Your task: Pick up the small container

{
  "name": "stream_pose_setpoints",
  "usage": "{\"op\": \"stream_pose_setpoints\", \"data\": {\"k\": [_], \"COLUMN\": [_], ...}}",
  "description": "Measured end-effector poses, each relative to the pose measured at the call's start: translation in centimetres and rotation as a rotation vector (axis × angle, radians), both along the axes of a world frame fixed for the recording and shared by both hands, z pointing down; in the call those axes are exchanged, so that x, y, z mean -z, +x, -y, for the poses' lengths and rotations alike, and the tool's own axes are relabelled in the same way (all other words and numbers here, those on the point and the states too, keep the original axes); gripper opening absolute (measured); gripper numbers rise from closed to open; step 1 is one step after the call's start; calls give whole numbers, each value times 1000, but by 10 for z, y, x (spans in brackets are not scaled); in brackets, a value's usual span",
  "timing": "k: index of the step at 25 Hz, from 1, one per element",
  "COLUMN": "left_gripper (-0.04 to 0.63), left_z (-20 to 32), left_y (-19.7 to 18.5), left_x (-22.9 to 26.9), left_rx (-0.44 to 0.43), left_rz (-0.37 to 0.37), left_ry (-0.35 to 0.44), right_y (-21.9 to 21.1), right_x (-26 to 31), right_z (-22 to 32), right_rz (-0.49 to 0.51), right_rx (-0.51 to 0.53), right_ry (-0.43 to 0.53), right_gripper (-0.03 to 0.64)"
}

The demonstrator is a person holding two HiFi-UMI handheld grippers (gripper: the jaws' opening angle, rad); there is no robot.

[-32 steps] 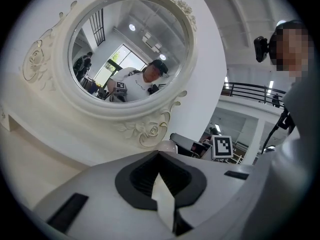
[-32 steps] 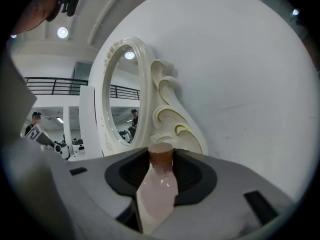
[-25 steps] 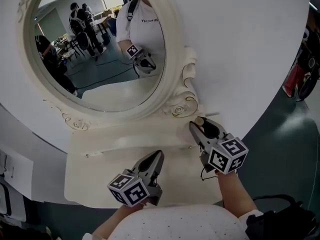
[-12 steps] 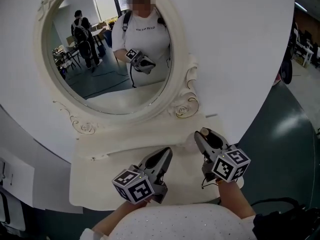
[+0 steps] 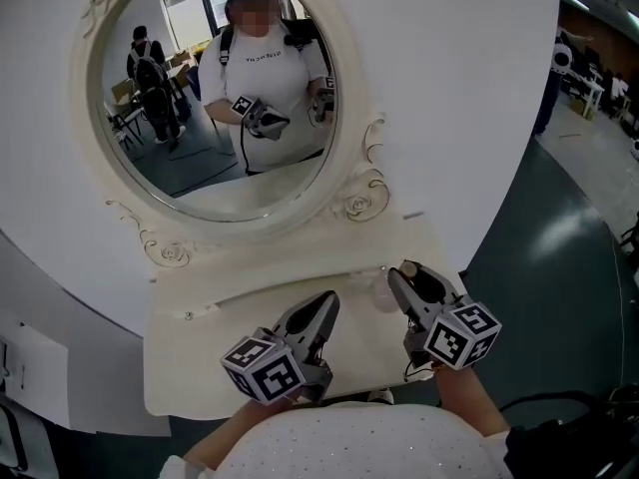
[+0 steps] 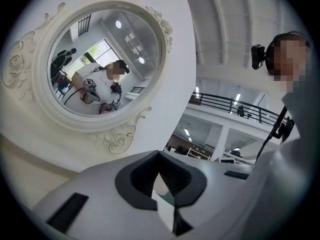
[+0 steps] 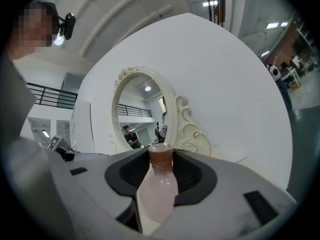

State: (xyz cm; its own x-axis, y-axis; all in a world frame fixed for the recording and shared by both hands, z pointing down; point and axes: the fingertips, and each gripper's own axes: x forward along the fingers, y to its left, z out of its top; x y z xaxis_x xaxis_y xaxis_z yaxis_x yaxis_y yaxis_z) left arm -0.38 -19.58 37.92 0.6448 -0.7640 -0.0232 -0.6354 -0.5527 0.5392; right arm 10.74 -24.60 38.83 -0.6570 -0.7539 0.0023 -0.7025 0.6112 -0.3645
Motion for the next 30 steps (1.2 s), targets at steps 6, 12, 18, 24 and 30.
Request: {"op": "stream_pose_setpoints", "data": {"k": [6,12,18,24,30], "left_gripper": [2,2,2,2,3], "left_z": [-12,-24,-37,-50,-63], "left_y": [1,2,1,-8,-21], "left_x": [0,-2,-3,-9,-18], "left_rx": [-21,-40,-73,-91,-97], "left_rz": [-13,23,3,-3,-2], "left_ry": [-8,12,-4,-24,-47], "right_y": [6,14,15,8,-3], "right_x": [0,-5,-4,-12,-25], "right_z": [-26,-47,-66,-83,-98], "right_rz": [-12,-27,-18,-13,-20], "right_rx": [-39,-84,-118,-146,-164], "right_ry": [-2,-12,-12,-46,-79], "right_gripper": [147,147,147,147,147]}}
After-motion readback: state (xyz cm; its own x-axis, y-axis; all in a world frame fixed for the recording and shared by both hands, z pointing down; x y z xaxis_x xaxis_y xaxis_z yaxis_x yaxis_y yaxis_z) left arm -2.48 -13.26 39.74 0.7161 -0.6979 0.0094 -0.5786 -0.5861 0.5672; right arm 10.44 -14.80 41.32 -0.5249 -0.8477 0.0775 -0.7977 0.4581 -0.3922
